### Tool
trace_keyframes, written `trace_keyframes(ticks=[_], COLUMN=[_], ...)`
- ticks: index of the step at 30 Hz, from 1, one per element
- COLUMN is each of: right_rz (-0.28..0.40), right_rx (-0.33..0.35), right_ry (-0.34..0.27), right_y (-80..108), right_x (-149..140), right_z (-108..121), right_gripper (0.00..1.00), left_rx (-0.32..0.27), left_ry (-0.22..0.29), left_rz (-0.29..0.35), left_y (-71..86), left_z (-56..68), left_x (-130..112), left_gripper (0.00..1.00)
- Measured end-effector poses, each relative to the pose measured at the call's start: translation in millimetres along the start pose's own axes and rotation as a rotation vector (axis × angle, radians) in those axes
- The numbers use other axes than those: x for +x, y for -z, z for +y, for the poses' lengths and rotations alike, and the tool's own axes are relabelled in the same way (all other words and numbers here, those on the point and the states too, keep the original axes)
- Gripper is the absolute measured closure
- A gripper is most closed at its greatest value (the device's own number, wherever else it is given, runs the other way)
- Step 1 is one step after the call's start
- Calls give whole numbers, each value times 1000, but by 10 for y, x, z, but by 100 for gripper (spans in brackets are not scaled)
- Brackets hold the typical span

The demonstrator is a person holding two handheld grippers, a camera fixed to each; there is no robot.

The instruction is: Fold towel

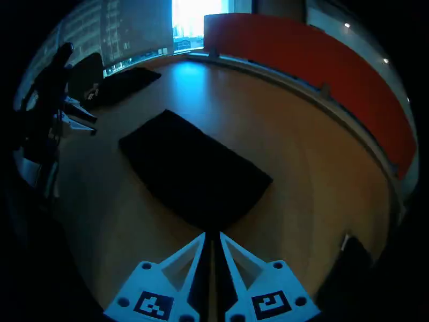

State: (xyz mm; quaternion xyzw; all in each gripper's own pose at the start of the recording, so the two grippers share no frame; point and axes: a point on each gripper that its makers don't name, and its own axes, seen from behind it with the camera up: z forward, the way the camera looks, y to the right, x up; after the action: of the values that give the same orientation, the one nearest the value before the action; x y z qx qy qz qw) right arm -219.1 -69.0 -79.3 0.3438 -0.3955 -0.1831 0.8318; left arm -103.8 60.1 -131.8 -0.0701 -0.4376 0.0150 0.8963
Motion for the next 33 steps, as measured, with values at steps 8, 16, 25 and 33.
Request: trace_keyframes(ticks=[8, 16, 25, 33], right_rz=[47, 93, 110, 110], right_rx=[-42, -71, -90, -95], right_ry=[29, 51, 84, 103], right_y=[277, 510, 674, 740], right_x=[336, 606, 738, 772], right_z=[169, 257, 308, 322], right_gripper=[96, 96, 96, 96], left_rx=[2, 0, -3, -7], left_ry=[0, -2, -7, -11], left_rz=[7, 11, 18, 21], left_y=[-11, -26, -28, -32], left_z=[-1, 30, 47, 58], left_x=[53, 102, 164, 187], left_gripper=[23, 23, 23, 23])
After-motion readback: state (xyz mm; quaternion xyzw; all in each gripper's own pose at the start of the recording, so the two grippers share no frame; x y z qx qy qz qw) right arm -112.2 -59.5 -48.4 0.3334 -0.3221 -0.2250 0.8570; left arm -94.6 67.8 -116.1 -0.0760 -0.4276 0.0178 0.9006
